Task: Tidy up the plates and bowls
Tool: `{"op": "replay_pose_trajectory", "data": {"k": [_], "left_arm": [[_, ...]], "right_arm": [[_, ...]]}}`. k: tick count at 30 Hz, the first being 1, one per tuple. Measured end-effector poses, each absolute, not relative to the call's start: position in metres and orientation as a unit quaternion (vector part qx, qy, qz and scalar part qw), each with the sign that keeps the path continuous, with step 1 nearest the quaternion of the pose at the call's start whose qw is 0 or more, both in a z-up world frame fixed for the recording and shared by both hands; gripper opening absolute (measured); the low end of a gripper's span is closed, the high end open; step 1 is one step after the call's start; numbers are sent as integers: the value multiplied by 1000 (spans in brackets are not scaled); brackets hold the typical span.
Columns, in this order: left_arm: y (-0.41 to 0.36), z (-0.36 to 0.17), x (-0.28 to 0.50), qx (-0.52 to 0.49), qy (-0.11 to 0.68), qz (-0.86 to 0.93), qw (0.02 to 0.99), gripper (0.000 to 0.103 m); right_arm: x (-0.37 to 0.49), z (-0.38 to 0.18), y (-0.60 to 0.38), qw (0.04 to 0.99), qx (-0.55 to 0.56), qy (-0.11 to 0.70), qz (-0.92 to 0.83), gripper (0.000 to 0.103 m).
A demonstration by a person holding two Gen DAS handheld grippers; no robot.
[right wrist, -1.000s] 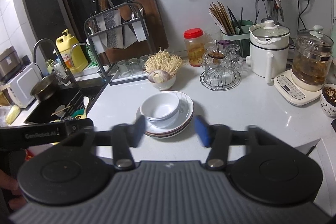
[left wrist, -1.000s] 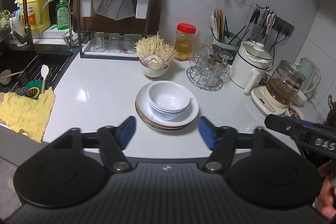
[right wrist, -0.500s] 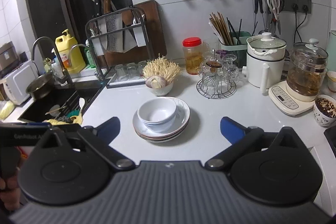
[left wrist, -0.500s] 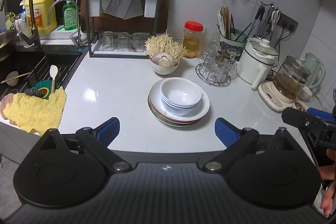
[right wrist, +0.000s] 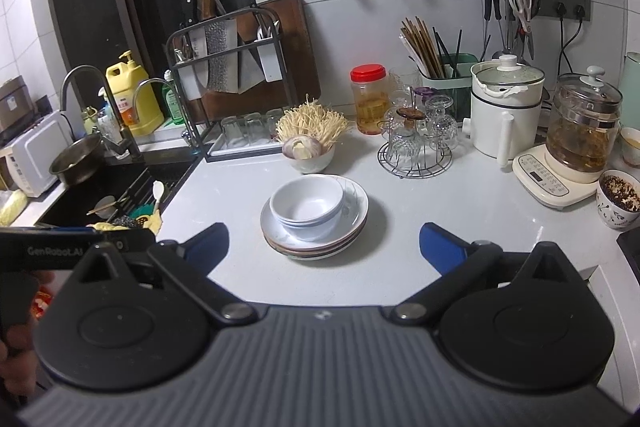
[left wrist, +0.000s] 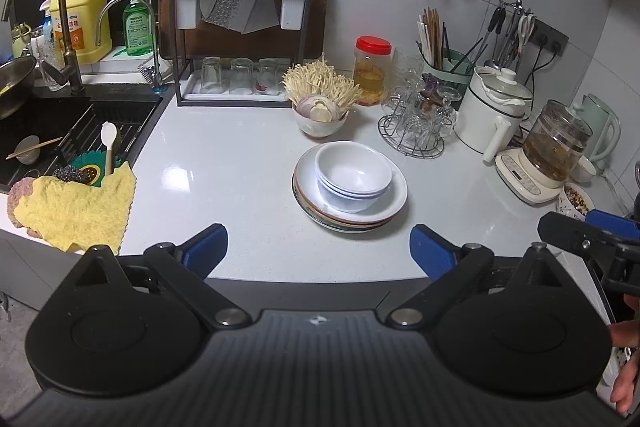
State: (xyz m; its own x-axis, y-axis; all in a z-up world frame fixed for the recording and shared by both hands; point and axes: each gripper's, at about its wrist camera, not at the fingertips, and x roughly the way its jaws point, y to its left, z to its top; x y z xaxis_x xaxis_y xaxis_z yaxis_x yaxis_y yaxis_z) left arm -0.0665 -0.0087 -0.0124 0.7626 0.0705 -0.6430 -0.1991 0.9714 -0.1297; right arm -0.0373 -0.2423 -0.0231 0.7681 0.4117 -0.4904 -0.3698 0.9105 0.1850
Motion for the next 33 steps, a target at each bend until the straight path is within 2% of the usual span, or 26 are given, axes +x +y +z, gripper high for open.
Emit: {"op": "replay_pose_trajectory", "data": {"k": [33], "left_arm": [[-11, -16, -71, -93, 343, 78, 931, 99]], "right_arm": [[-43, -27, -241, 941, 45, 273, 197, 103]]}}
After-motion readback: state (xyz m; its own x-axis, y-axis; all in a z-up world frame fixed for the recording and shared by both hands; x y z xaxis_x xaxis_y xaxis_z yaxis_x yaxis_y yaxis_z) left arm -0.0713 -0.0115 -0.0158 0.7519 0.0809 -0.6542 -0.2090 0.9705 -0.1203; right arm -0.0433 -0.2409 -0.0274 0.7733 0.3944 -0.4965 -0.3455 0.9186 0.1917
